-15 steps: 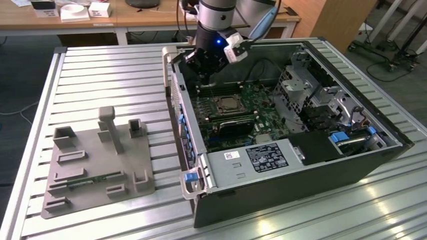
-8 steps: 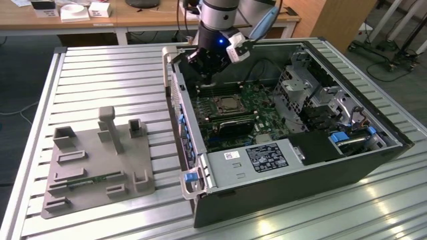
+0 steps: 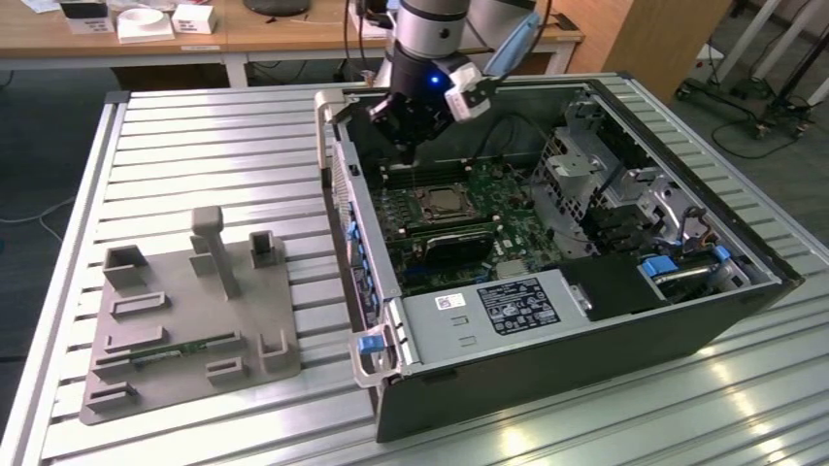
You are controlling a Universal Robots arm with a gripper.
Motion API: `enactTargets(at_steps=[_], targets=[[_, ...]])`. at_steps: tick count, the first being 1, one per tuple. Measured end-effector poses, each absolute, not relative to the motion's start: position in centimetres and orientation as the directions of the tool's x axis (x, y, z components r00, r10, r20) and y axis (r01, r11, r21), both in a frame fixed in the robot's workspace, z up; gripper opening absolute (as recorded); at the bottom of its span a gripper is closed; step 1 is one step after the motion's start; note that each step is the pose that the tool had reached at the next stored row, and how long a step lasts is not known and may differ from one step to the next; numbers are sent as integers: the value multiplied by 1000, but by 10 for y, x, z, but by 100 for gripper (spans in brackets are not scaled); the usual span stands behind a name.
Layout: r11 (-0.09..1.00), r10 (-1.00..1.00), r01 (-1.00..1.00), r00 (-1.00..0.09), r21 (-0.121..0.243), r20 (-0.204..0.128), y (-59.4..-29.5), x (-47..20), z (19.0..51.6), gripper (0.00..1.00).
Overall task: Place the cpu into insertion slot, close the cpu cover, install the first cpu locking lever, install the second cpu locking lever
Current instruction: 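Install the first cpu locking lever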
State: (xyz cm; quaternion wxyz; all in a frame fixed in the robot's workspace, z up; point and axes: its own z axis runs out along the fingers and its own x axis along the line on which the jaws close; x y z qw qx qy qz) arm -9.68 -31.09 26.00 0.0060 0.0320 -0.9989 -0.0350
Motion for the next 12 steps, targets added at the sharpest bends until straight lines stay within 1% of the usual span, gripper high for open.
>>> enactTargets(at_steps=[12], targets=[[996, -64, -63, -998, 57, 11, -311, -91, 260, 10]])
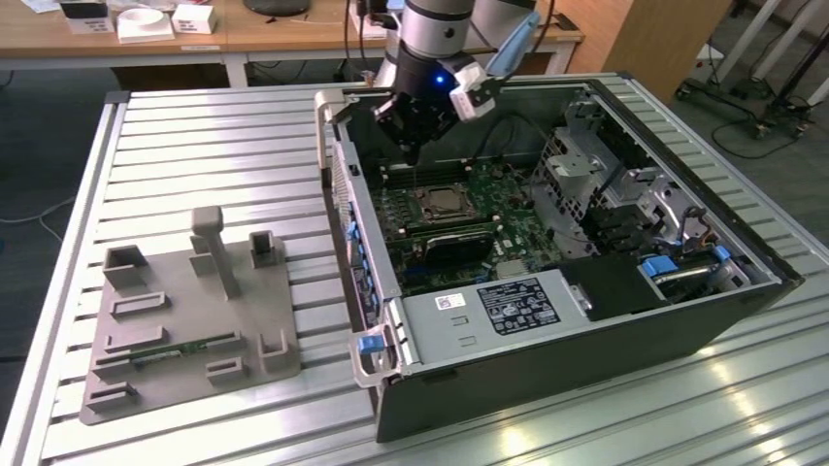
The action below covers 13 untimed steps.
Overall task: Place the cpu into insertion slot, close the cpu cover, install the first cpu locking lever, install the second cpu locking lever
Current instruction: 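Install the first cpu locking lever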
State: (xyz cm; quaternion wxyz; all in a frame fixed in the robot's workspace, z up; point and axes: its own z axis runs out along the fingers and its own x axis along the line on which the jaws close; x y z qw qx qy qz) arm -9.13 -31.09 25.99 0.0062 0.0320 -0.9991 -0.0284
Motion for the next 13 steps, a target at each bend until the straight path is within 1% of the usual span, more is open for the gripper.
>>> enactTargets(at_steps=[13], targets=[[997, -64, -64, -998, 52, 11, -311, -85, 260, 10]])
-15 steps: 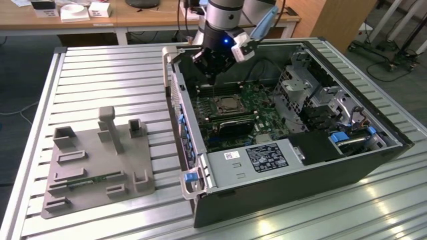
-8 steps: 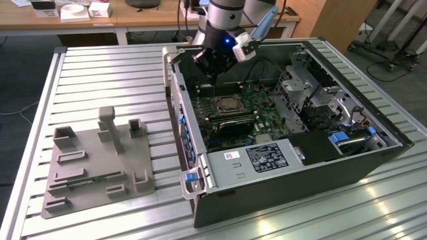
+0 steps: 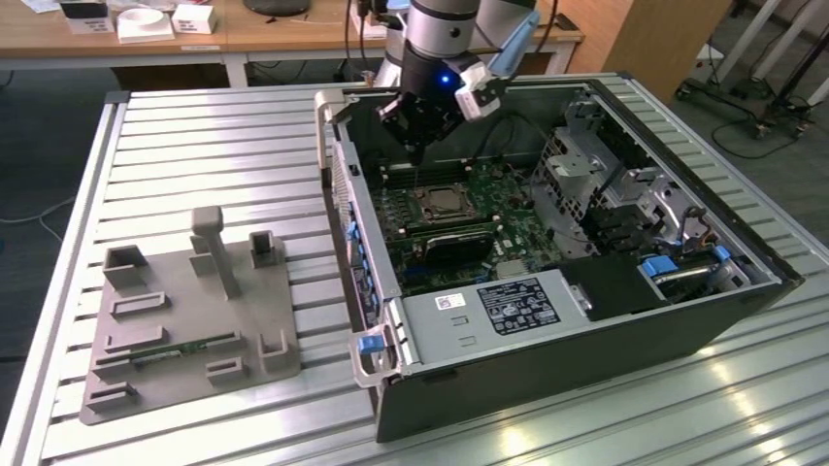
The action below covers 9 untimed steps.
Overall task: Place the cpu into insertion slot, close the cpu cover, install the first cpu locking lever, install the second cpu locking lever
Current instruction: 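Install the first cpu locking lever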
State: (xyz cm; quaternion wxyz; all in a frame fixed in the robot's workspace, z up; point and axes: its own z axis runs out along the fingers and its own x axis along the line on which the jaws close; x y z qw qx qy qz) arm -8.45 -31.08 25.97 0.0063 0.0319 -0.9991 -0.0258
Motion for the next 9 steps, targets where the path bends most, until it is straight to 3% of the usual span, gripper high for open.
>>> enactTargets(at_steps=[9], targets=[[997, -64, -63, -998, 50, 11, -310, -78, 259, 10]])
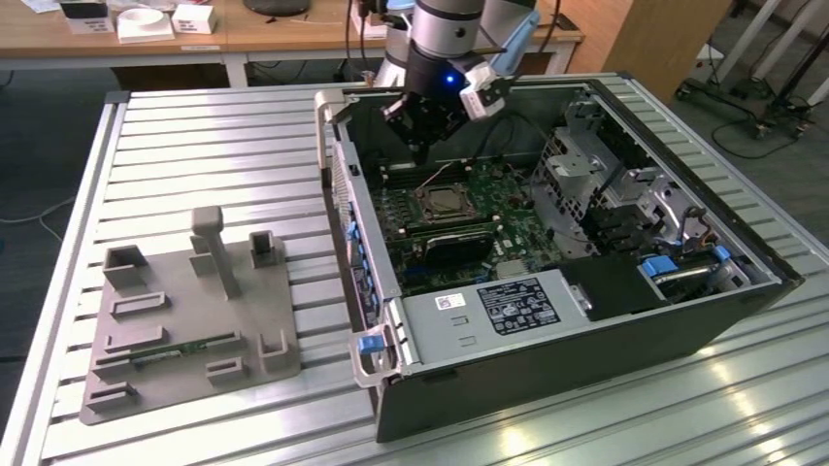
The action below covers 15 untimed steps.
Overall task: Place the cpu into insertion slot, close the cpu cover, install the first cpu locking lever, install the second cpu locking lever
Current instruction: 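Install the first cpu locking lever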
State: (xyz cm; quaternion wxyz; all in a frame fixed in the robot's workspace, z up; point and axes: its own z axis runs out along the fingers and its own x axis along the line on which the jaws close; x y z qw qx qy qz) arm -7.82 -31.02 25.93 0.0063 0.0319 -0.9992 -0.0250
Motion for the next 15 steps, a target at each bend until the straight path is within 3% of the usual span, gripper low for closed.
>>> enactTargets(at_steps=[15], targets=[[997, -64, -63, -998, 48, 11, -310, -73, 256, 10]])
